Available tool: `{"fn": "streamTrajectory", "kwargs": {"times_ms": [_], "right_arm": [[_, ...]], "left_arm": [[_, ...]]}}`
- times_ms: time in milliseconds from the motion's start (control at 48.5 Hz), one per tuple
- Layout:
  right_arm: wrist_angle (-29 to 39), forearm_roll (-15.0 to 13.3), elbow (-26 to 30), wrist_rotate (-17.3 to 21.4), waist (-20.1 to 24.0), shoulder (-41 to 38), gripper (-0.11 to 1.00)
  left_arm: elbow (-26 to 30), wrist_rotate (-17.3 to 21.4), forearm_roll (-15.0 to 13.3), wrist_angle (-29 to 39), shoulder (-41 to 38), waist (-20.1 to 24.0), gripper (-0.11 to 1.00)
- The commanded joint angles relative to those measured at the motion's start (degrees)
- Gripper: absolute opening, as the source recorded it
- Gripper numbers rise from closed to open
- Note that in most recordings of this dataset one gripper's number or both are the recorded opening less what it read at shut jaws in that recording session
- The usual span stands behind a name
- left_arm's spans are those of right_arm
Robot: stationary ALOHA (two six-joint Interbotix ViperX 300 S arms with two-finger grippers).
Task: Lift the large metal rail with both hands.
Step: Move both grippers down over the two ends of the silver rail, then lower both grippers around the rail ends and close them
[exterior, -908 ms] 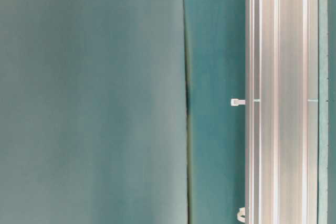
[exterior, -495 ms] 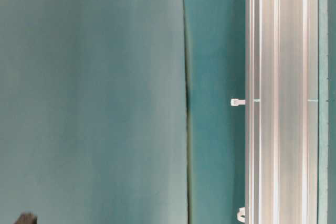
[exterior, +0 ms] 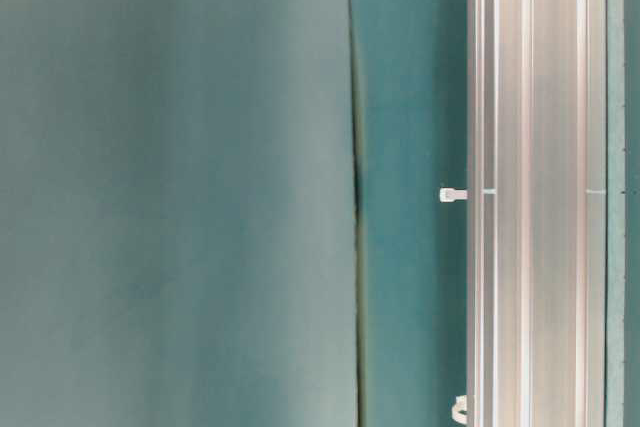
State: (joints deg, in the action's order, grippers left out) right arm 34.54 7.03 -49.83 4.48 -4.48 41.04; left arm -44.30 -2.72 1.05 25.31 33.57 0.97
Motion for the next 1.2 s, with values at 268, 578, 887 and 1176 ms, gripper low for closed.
{"fn": "streamTrajectory", "kwargs": {"times_ms": [268,578,887,1176], "right_arm": [[16.3,0.1,11.2,-0.3,0.1,-16.1,0.0],[20.5,-0.3,15.3,-1.1,0.4,-23.4,0.0],[21.9,-0.4,16.0,-2.4,0.8,-26.0,0.0],[20.6,-0.1,15.0,-2.4,0.8,-26.1,0.12]], "left_arm": [[6.6,-0.3,0.1,17.8,-6.6,-0.9,-0.01],[10.6,-2.0,0.1,26.8,-14.2,-1.8,-0.01],[10.6,-1.6,0.2,27.6,-16.3,-3.3,-0.01],[9.4,-1.6,0.2,24.3,-16.0,-3.3,0.02]]}}
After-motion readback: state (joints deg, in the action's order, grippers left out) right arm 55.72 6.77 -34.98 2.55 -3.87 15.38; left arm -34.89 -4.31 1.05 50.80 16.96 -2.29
